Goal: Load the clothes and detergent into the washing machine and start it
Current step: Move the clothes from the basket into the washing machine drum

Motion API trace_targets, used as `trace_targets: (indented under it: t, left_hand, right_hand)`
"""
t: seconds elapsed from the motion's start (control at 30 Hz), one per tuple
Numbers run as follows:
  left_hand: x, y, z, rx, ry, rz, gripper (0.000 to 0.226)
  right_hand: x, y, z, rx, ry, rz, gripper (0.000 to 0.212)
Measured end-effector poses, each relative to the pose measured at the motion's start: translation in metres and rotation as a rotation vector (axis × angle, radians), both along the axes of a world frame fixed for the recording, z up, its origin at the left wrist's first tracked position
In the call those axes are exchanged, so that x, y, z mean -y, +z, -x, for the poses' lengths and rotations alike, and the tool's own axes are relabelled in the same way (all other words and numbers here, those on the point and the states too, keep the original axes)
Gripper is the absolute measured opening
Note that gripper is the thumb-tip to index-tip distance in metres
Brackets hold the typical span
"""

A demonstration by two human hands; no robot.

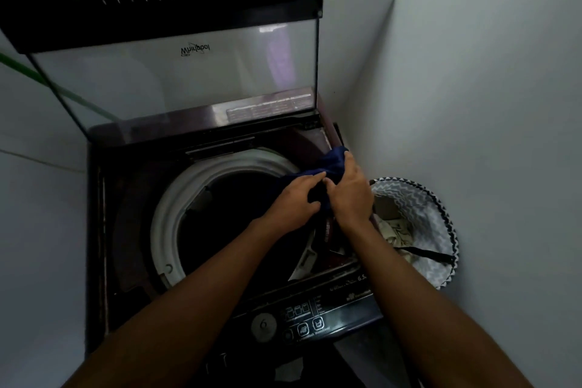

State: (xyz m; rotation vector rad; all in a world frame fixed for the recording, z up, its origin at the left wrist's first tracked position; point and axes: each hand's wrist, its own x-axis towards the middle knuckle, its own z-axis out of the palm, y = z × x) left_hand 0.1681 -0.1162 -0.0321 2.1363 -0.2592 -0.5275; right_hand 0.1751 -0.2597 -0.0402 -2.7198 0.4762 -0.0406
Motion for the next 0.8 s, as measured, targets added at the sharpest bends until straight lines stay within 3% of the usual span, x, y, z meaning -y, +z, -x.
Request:
trace_targets:
  t: [0.17, 0.27, 0.33, 0.5, 0.63, 0.73, 0.8]
  left_hand:
    - [0.002, -0.001, 0.002, -0.062, 0.102, 0.010, 0.089]
    - [-0.006, -0.004, 0.001, -0.058, 0.214, 0.093, 0.094]
    - [-0.016, -0.015, -0.002, -0.040, 0.287, 0.139, 0.081]
    - [-0.048, -0.007, 0.005, -0.037, 0.426, 0.078, 0.092]
    - [-0.078, -0.011, 0.020, -0.064, 0.483, 0.016, 0.085]
    - [-0.100, -0.020, 0.030, -0.171, 0.488, -0.034, 0.091]
    - [-0.111, -0.021, 0.036, -0.239, 0.466, -0.063, 0.094]
  right_hand:
    - [-0.007, 0.009, -0.011, 0.205, 0.184, 0.146, 0.039]
    - [-0.027, 0.014, -0.010, 0.322, 0.307, 0.044, 0.022]
    - [-0.043, 0.013, -0.008, 0.332, 0.383, -0.053, 0.019]
    - [-0.080, 0.003, -0.004, 0.335, 0.557, -0.166, 0.026]
    - [-0.111, -0.006, 0.000, 0.254, 0.666, -0.213, 0.019]
    - [-0.126, -0.014, -0.003, -0.046, 0.733, -0.092, 0.019]
    - [-0.129, -0.014, -0.009, -0.140, 0.741, -0.063, 0.024]
